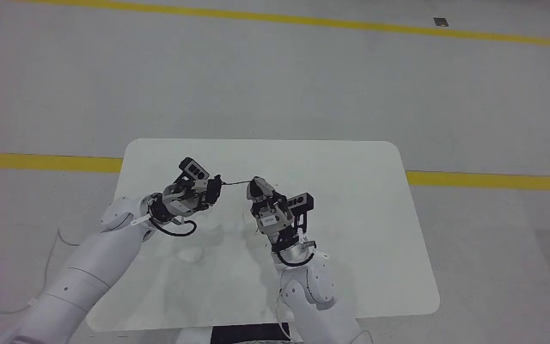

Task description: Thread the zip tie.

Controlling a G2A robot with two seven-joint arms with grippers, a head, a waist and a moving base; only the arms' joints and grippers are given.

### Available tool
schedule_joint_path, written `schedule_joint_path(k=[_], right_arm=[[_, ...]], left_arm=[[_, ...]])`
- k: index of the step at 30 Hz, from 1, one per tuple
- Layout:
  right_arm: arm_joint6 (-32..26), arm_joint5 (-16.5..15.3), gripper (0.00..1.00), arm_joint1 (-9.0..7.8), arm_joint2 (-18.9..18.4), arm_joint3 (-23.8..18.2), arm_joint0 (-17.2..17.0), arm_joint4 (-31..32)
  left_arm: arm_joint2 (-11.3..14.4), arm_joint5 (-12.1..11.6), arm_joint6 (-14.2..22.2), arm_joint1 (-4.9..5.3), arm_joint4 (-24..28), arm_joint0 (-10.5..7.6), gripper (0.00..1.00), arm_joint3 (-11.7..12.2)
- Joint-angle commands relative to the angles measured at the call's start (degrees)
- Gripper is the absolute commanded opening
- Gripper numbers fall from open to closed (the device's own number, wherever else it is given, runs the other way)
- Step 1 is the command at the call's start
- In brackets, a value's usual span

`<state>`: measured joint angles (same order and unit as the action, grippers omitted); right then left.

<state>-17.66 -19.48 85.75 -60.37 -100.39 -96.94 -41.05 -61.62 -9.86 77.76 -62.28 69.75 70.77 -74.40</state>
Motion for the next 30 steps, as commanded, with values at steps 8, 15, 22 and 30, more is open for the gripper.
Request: schedule_joint_path(k=[8, 15, 22, 30], right_arm=[[0.0, 0.0, 0.00, 0.11, -0.7, -0.2, -0.2, 0.0], [0.0, 0.0, 0.00, 0.16, -1.6, -0.7, -0.6, 0.0], [-0.1, 0.0, 0.00, 0.24, -2.3, -0.9, -0.9, 0.0], [-0.2, 0.0, 0.00, 0.38, -2.9, -1.2, -1.2, 0.0]], left_arm=[[0.0, 0.0, 0.0, 0.00, 0.0, 0.00, 0.00, 0.0], [0.0, 0.0, 0.0, 0.00, 0.0, 0.00, 0.00, 0.0], [0.0, 0.0, 0.0, 0.00, 0.0, 0.00, 0.00, 0.0], [0.0, 0.0, 0.0, 0.00, 0.0, 0.00, 0.00, 0.0]])
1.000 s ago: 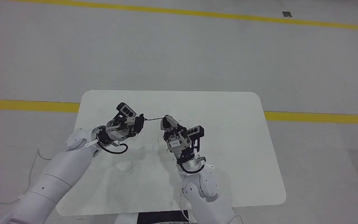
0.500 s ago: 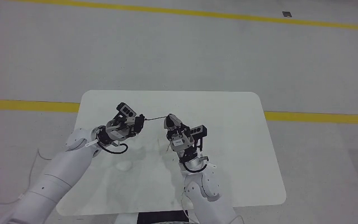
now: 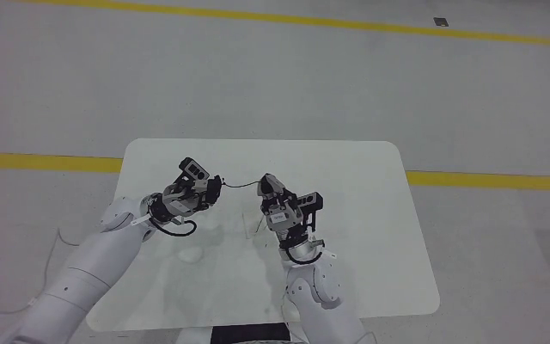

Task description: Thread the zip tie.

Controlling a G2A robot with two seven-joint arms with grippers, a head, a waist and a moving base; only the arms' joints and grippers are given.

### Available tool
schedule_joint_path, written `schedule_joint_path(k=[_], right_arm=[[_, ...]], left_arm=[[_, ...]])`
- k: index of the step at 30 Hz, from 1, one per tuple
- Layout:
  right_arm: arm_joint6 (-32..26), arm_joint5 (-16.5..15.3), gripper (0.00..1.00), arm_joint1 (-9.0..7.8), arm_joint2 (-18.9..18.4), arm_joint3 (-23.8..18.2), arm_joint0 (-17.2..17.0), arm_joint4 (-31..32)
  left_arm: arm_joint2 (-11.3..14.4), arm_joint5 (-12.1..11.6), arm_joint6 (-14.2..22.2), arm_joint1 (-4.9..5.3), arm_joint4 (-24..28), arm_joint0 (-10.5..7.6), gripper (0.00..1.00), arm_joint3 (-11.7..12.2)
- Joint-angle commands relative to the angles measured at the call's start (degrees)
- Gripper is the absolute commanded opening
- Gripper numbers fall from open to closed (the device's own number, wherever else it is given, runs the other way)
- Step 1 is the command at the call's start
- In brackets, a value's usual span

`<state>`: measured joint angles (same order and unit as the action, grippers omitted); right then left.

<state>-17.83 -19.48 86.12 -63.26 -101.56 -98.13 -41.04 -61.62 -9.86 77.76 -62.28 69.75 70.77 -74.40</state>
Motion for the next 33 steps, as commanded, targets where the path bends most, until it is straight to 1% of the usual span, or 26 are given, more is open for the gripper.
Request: schedule_joint_path(k=[1, 10, 12, 14, 15, 19, 29, 33], right_arm=[[0.0, 0.0, 0.00, 0.04, -0.1, 0.0, -0.1, 0.0], [-0.2, 0.0, 0.00, 0.14, -0.1, 0.3, -0.2, 0.5], [-0.1, 0.0, 0.25, 0.12, 0.0, 0.4, -0.2, 0.6], [0.0, 0.0, 0.28, 0.11, 0.1, 0.5, -0.1, 0.6], [0.0, 0.0, 0.31, 0.11, 0.1, 0.5, -0.1, 0.6], [0.2, 0.0, 0.32, 0.06, 0.3, 0.7, 0.0, 0.6], [0.3, 0.0, 0.27, -0.10, 0.7, 1.1, 0.4, 1.1], [0.1, 0.3, 0.27, -0.21, 1.0, 1.2, 0.6, 1.7]], left_arm=[[0.0, 0.0, 0.0, 0.00, 0.0, 0.00, 0.00, 0.0], [0.0, 0.0, 0.0, 0.00, 0.0, 0.00, 0.00, 0.0], [0.0, 0.0, 0.0, 0.00, 0.0, 0.00, 0.00, 0.0], [0.0, 0.0, 0.0, 0.00, 0.0, 0.00, 0.00, 0.0], [0.0, 0.0, 0.0, 0.00, 0.0, 0.00, 0.00, 0.0], [0.0, 0.0, 0.0, 0.00, 0.0, 0.00, 0.00, 0.0], [0.0, 0.0, 0.0, 0.00, 0.0, 0.00, 0.00, 0.0], [0.0, 0.0, 0.0, 0.00, 0.0, 0.00, 0.00, 0.0]])
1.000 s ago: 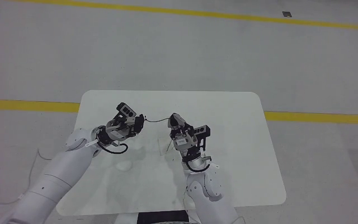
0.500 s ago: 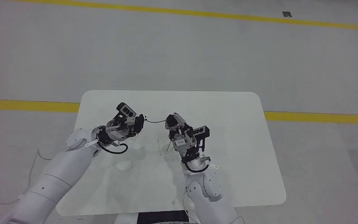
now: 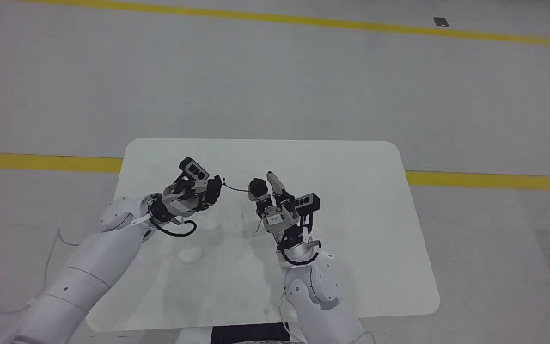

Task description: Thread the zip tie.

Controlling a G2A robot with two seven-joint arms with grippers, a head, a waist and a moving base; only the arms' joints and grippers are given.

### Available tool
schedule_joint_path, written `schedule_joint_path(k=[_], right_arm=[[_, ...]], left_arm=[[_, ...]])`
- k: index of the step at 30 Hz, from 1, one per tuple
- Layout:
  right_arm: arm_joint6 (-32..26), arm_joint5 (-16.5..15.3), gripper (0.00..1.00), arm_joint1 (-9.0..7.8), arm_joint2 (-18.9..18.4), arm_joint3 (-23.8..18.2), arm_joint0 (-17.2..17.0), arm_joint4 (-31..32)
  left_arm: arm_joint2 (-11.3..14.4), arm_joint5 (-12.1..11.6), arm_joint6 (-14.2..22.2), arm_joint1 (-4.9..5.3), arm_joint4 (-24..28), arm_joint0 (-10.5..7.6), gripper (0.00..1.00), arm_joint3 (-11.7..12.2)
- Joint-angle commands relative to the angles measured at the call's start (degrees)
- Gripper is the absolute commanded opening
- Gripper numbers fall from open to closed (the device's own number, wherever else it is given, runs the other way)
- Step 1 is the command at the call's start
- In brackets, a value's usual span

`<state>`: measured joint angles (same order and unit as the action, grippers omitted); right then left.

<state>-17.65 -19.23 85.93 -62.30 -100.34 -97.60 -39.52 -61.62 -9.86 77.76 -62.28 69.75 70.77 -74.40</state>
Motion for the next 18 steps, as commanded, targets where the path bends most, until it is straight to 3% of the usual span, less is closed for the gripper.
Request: schedule_joint_path(k=[1, 18], right_arm=[[-0.1, 0.2, 0.27, -0.05, 0.1, 0.0, 0.1, 0.3], [-3.1, 2.6, 0.27, -0.84, 1.9, 0.4, 1.0, 5.3]], left_arm=[[0.0, 0.0, 0.0, 0.00, 0.0, 0.00, 0.00, 0.0], [0.0, 0.0, 0.0, 0.00, 0.0, 0.00, 0.00, 0.0]])
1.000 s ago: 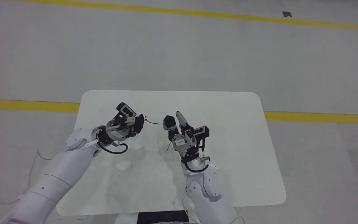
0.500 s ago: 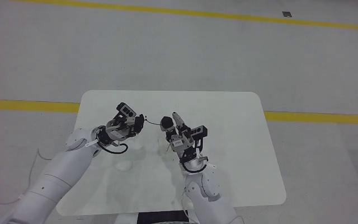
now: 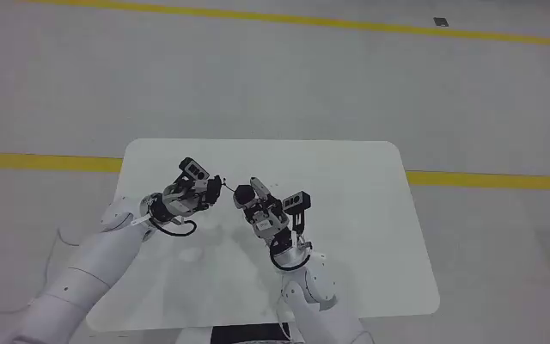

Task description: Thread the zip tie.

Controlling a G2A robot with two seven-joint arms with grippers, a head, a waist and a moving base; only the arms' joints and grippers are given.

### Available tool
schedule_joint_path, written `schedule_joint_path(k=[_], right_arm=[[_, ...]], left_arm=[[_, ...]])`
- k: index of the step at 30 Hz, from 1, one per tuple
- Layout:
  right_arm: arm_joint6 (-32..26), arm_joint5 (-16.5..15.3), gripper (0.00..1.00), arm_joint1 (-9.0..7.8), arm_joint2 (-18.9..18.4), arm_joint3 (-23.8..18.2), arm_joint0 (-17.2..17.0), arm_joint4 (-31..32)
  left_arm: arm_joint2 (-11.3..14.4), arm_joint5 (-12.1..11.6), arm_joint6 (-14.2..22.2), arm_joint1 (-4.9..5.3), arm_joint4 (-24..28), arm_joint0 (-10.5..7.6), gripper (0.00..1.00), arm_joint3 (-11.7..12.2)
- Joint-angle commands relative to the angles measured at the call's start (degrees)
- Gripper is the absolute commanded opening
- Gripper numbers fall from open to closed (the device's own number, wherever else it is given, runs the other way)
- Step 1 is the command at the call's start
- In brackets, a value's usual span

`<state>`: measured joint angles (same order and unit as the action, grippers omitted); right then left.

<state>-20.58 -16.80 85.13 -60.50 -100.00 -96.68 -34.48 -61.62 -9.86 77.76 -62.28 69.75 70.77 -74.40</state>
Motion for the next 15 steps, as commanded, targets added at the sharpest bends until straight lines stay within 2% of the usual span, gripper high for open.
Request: schedule_joint_path(k=[1, 10, 15], right_arm=[[-0.5, 0.4, 0.27, -0.11, 0.2, 0.1, 0.1, 0.6], [-1.7, 0.0, 0.23, -0.46, 0.8, 0.1, 0.4, 0.8], [-1.9, 0.0, 0.09, -0.66, 1.0, 0.1, 0.4, 0.9]], left_arm=[[0.0, 0.0, 0.0, 0.00, 0.0, 0.00, 0.00, 0.0], [0.0, 0.0, 0.0, 0.00, 0.0, 0.00, 0.00, 0.0], [0.0, 0.0, 0.0, 0.00, 0.0, 0.00, 0.00, 0.0]])
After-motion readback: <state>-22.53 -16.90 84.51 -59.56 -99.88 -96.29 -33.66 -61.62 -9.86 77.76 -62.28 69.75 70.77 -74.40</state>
